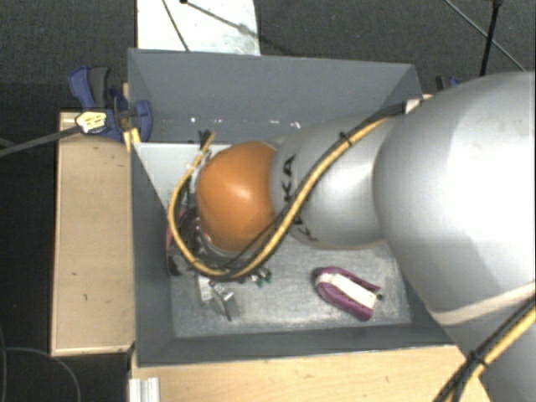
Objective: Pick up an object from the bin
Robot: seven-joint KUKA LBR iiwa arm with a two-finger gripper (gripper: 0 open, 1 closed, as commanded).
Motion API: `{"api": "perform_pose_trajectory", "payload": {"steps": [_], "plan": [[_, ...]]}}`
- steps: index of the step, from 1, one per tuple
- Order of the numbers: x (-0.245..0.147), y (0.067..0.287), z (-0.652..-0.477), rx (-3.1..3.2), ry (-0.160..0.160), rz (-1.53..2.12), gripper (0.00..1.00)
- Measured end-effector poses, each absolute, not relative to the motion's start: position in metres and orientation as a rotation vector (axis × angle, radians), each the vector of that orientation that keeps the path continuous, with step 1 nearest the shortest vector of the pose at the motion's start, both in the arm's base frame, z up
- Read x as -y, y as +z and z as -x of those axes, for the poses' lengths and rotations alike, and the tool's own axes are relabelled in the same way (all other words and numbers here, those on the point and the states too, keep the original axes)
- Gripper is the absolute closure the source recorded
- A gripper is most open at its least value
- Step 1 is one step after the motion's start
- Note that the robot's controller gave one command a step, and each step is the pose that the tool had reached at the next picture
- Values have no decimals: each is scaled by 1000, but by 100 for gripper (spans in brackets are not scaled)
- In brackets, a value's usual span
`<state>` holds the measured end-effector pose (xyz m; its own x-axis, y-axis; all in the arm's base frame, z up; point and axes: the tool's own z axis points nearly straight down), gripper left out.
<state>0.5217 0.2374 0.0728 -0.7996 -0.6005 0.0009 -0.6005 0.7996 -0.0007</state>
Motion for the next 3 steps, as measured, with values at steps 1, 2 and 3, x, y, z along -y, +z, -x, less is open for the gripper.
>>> {"api": "perform_pose_trajectory", "payload": {"steps": [1, 2, 3], "plan": [[-220, 101, -527, 2592, 0, -1786, 0], [-248, 126, -532, 1980, -1, -2446, 0], [-251, 69, -536, 1326, -5, -2846, 0]]}}
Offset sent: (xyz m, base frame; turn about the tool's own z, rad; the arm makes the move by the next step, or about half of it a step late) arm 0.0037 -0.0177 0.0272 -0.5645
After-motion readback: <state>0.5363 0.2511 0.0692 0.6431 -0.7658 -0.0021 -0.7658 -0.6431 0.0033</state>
